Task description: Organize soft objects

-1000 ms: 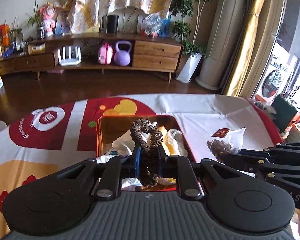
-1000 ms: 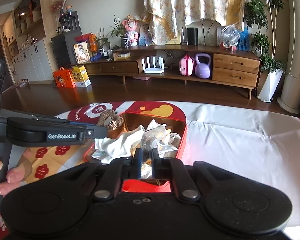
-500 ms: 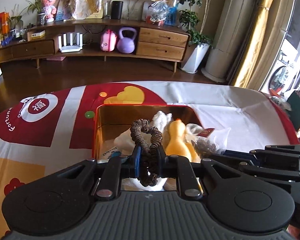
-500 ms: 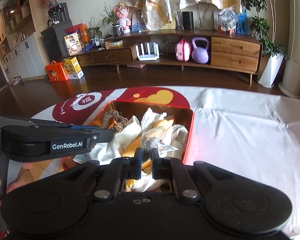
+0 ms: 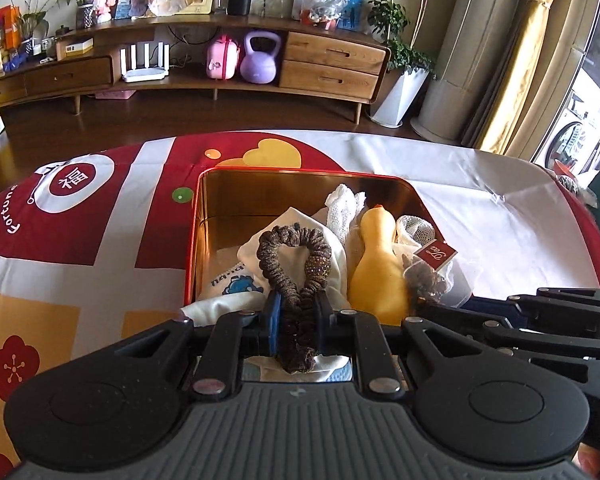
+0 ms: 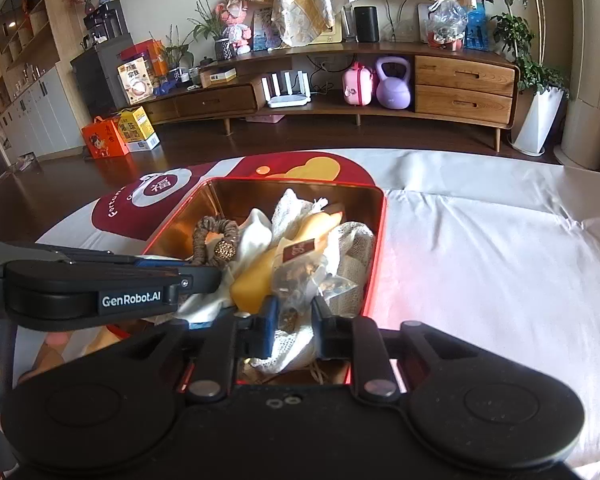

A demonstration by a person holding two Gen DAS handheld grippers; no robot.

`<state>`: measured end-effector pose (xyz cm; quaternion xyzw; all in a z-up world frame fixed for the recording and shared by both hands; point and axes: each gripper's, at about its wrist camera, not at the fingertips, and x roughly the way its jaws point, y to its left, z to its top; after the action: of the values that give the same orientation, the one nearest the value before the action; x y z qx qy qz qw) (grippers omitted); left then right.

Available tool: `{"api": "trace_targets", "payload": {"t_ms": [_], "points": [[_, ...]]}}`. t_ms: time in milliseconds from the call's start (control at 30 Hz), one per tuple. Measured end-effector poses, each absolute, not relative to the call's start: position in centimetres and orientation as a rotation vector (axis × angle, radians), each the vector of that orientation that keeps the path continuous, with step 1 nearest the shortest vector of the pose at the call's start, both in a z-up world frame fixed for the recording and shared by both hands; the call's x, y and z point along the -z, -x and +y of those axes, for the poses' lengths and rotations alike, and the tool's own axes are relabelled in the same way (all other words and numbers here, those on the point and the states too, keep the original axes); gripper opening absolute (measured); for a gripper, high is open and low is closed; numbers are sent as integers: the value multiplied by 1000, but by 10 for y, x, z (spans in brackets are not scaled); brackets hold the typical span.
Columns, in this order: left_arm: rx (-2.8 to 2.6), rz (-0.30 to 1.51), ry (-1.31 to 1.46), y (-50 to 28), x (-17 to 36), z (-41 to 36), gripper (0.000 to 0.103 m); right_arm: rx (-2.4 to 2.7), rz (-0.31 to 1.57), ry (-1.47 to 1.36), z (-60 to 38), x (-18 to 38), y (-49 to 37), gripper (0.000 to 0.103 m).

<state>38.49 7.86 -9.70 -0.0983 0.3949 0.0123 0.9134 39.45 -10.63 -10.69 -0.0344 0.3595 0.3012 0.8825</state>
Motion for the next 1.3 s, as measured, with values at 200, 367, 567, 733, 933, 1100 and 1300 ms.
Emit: {"api": "trace_targets", "payload": {"t_ms": [200,367,567,733,933,1100,1300], "points": [[-27,825,217,-381,94,80,21,-620,734,61,-112,102,-390,27],[-23,811,197,-374,87,77,27,-618,719,47,-117,95,-386,35],[-14,775,184,-359,73,73,29,-629,695,35,-122,82,-374,40],[-4,731,186,-340,58,70,71,-641,664,25,-129,69,-359,51],[-1,693,180,-318,41,65,72,-649,633,21,-139,54,-341,59],[-1,669,174,-298,28,60,78,-657,606,7,-149,43,-322,68],[-2,642,165,-271,15,53,83,-657,561,4,-160,34,-299,86]]}}
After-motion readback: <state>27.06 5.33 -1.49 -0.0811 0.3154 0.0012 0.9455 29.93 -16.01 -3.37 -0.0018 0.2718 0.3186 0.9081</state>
